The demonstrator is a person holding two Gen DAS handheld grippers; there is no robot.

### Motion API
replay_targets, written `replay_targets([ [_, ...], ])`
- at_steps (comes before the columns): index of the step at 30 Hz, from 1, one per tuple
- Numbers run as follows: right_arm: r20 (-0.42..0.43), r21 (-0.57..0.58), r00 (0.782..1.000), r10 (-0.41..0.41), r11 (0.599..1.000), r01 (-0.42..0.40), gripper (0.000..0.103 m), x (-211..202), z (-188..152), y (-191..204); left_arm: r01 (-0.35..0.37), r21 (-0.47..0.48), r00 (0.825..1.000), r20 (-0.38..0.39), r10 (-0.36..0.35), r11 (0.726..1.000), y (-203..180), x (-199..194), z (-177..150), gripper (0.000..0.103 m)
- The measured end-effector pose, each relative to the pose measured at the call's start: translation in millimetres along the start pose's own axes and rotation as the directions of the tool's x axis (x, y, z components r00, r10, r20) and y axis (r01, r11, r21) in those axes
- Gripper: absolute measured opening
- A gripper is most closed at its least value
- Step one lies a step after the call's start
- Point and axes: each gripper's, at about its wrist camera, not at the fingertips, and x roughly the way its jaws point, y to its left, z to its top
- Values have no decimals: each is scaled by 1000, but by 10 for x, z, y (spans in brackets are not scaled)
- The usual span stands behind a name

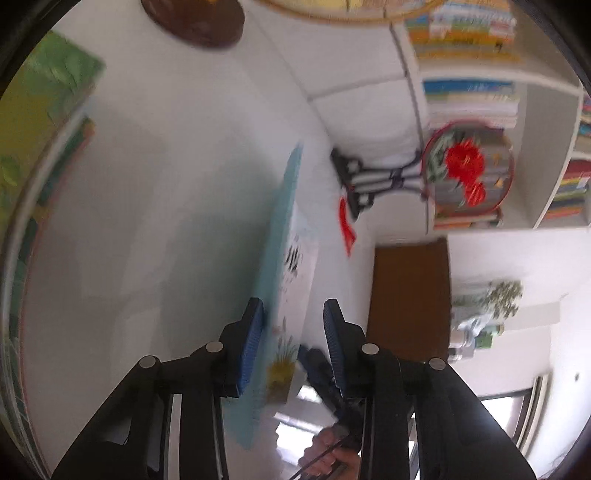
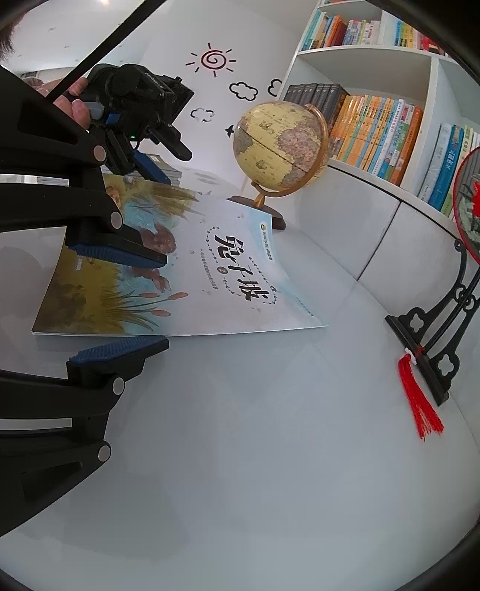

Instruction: Organize books

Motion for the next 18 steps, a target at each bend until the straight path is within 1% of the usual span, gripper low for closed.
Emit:
replay_targets([
  [1,0,-1,1000,0,1000,0,38,1,-1,1,1,-13,1000,-29,-1,1000,17,81,-39,29],
  [2,0,-3,1000,1,1000,-1,38,6,-3,8,-21,-21,999,-43,20,1000,21,157,-96,26],
  [3,-5,-6,1000,3,1000,-3,36,16,-4,18,-38,-9,998,-49,37,999,9,206,-137,23],
  [4,-15,-8,1000,8,1000,-8,34,39,-8,28,-70,-3,996,-47,69,998,-3,237,-167,22],
  [5,-21,-16,1000,10,1000,-11,34,63,-18,43,-88,-4,995,-44,88,996,-8,249,-185,16],
  [7,-23,-28,1000,11,1000,-11,33,80,-34,64,-122,9,992,-41,122,993,-26,227,-183,16],
  [8,-22,-25,1000,11,1000,-12,32,77,-34,57,-166,27,985,-41,167,986,-47,203,-178,16],
  [9,-25,-19,1000,13,1000,-13,28,82,-34,46,-213,51,976,-35,214,976,-71,166,-176,16],
  [10,-29,-16,999,14,1000,-15,27,81,-35,30,-255,70,966,-24,257,964,-88,130,-178,16],
  [12,-38,-17,999,19,1000,-19,27,77,-39,24,-291,77,956,-24,294,954,-83,96,-188,16],
  [13,-41,-16,999,20,1000,-21,27,76,-42,26,-314,74,948,-31,317,947,-74,88,-200,14],
  [14,-41,-13,999,20,1000,-21,27,75,-46,28,-320,60,946,-42,323,945,-61,86,-206,13],
  [15,-43,-2,999,20,1000,-20,27,72,-50,25,-310,37,949,-48,311,950,-42,81,-204,12],
  [16,-50,16,999,19,1000,-18,29,65,-57,24,-290,2,956,-50,290,957,-9,65,-205,12],
  [17,-59,30,998,20,999,-18,30,60,-69,27,-285,-18,957,-55,284,958,11,63,-203,11],
  [18,-78,48,997,24,999,-20,35,40,-98,32,-296,-11,954,-56,295,955,-1,65,-206,11],
])
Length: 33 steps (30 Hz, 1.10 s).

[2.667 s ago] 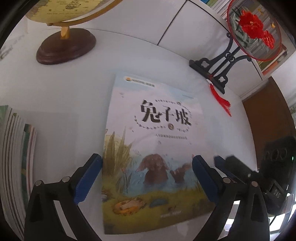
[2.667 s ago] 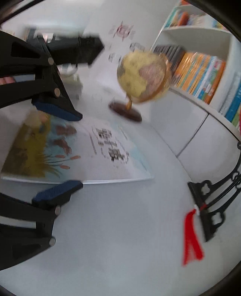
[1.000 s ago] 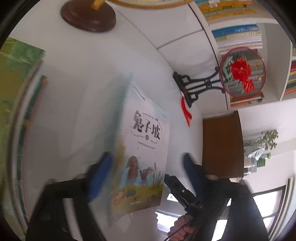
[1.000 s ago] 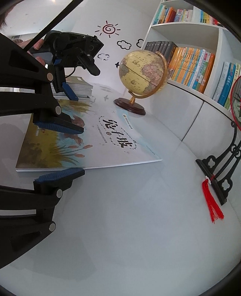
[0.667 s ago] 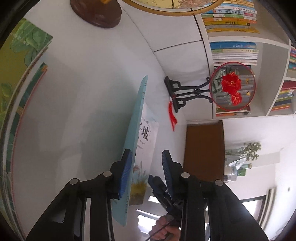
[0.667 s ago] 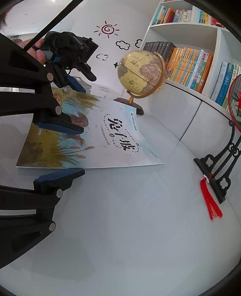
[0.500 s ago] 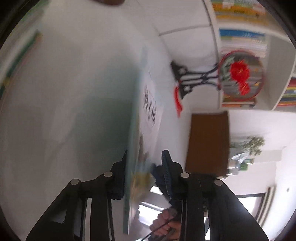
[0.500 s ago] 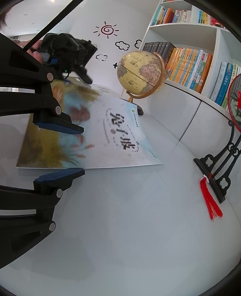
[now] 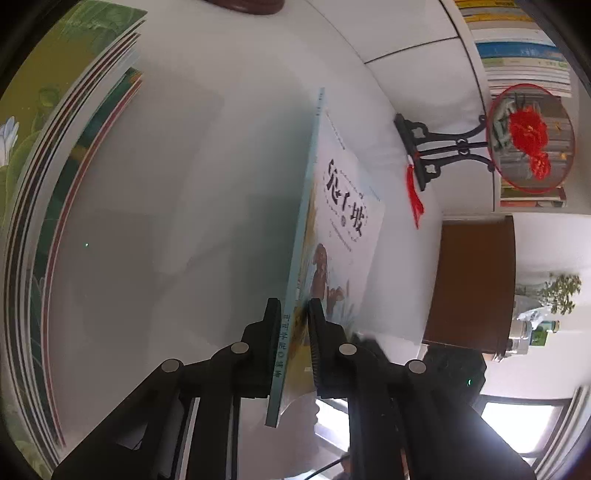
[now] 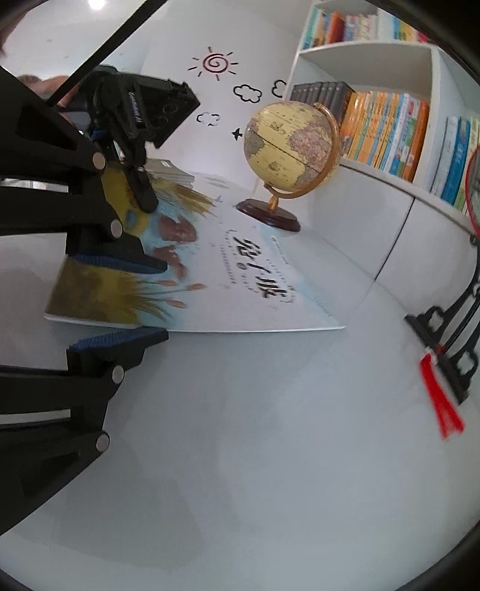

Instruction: Organize books

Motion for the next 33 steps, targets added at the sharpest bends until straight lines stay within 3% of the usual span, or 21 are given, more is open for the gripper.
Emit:
replay_targets([
  [4,-61,-8,998,-4,1000,3,48,-54,-176,88,36,-38,999,-34,-37,999,4,12,-29,11],
  [6,-66,-15,998,-21,1000,20,49,-73,-249,123,85,-90,995,-43,-89,992,27,-9,-26,11],
  [8,-88,22,996,-9,1000,11,50,-73,-296,110,79,-97,995,-45,-84,992,2,-13,-20,11],
  [13,-160,135,985,60,990,-38,50,-79,-584,44,82,-101,994,-57,-88,992,-25,2,-41,11],
  [15,-173,177,976,129,979,-97,49,-2,-689,28,82,-99,994,-62,-88,992,-36,20,-52,11],
  [20,-46,245,979,196,953,-179,49,122,-611,44,72,-100,995,-66,-78,992,-16,57,-61,11],
  [23,60,334,967,250,907,-255,49,174,-610,-21,47,-95,997,-64,-54,994,5,89,-46,11],
  [26,227,367,946,233,879,-305,49,57,-663,-82,26,-79,997,-73,-31,997,-6,148,-57,11],
  [27,278,337,938,207,893,-297,49,4,-666,-73,19,-68,997,-72,-24,997,-15,169,-64,11],
  [29,272,277,953,133,938,-210,42,-23,-605,11,-6,-55,998,-68,2,998,-21,217,-70,11],
  [30,249,243,965,85,959,-147,35,-6,-562,61,-1,-56,998,-66,-3,998,-16,235,-65,11],
  [31,249,212,966,67,970,-122,22,-8,-537,77,3,-60,998,-70,-8,998,-12,249,-60,11],
  [33,241,182,970,26,981,-71,10,34,-491,57,-7,-51,998,-70,4,999,-21,258,-55,11],
])
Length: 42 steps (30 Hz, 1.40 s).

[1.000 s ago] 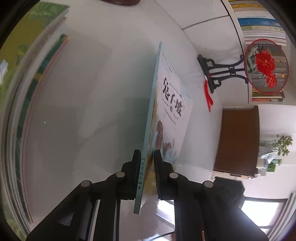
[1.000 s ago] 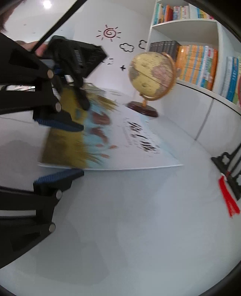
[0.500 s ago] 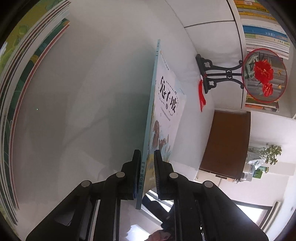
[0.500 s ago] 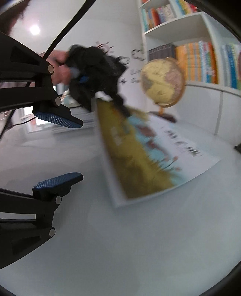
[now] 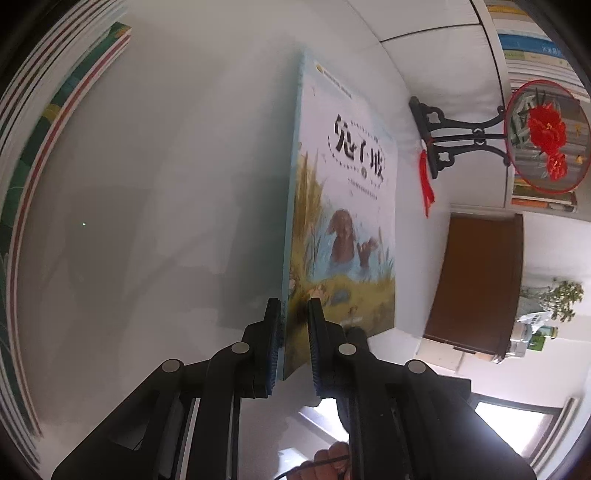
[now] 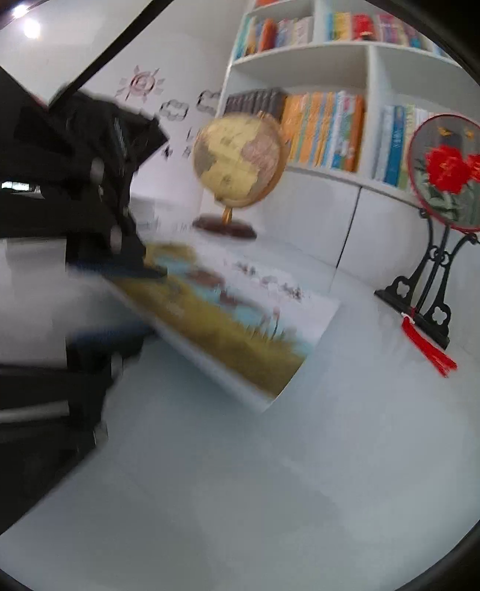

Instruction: Organize books

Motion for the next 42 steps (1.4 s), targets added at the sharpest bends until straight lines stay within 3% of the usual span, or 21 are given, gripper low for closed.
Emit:
replay_targets([
  [4,10,-35,999,38,999,-37,7,9,66,-17,19,-2,1000,-11,-19,1000,18,10,11,12],
  [7,9,-80,999,36,996,-35,5,9,47,73,30,-28,999,18,-29,999,58,10,33,27],
  [9,-4,-61,999,49,997,-49,5,28,55,83,36,-35,999,33,-35,999,68,-3,28,27],
  [13,-12,-43,998,63,997,-63,5,10,63,90,43,20,995,85,-45,999,-12,-40,-21,23],
  [14,-13,-46,998,61,997,-61,5,7,68,98,58,30,994,96,-61,998,-13,-63,-34,12],
  [15,-11,-47,998,62,997,-62,5,-5,80,90,66,37,992,105,-70,997,-10,-81,-37,10],
  [21,-41,-55,998,49,997,-51,7,27,125,43,84,34,989,115,-88,996,-15,-104,-24,9],
  [23,-28,-78,999,39,996,-41,7,8,116,84,39,73,990,133,-48,997,-86,-137,-54,9],
  [26,-12,-164,1000,9,986,-11,7,-4,86,251,-71,195,977,212,29,978,-310,-232,-147,9],
  [30,20,-247,1000,0,969,5,7,-69,72,442,-87,243,972,231,30,966,-459,-332,-154,9],
  [33,37,-315,999,-25,949,35,7,-104,46,559,-141,288,966,248,68,947,-530,-377,-191,10],
  [42,73,-426,996,-58,901,84,8,-230,-175,789,-219,368,949,295,111,904,-599,-554,-376,11],
])
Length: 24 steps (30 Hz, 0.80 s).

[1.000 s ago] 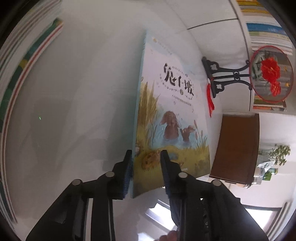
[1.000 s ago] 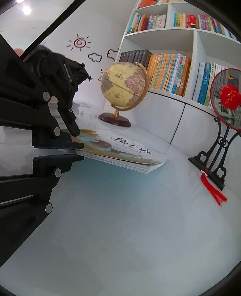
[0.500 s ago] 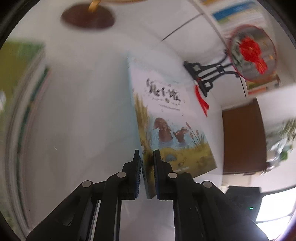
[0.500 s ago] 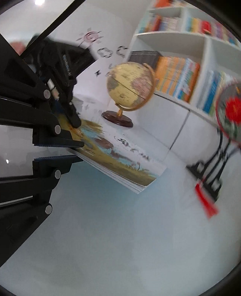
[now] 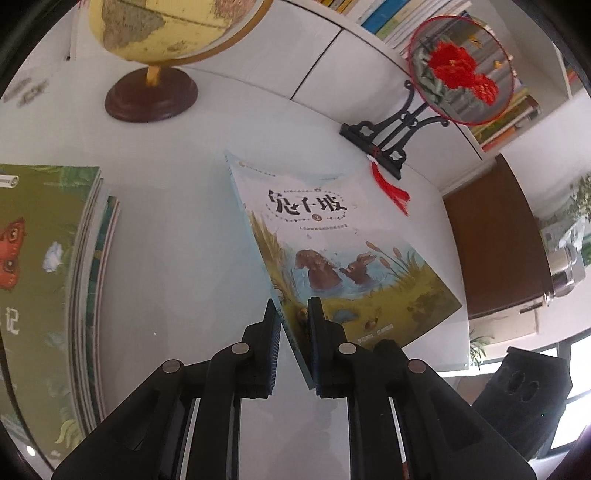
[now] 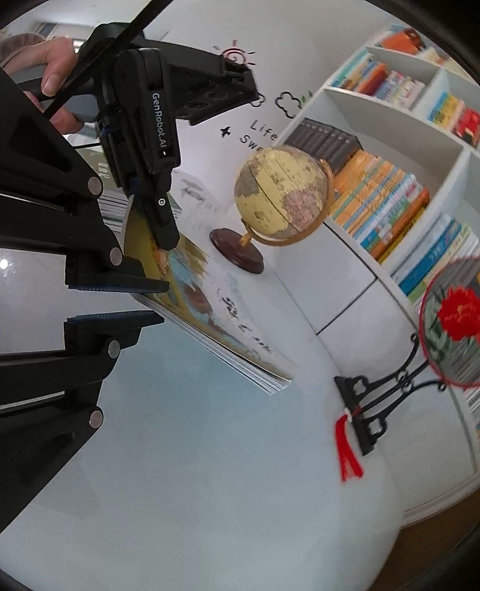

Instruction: Organize books

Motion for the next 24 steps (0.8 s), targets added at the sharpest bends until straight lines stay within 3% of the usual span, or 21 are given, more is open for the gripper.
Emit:
replay_targets([
  [15,14,-77,1000,-27,997,28,8,-214,-219,310,15,28,1000,11,-15,999,90,-241,-210,12],
  [24,58,-145,998,-5,989,13,9,-345,-70,775,2,39,997,82,-5,999,54,-822,-16,12],
])
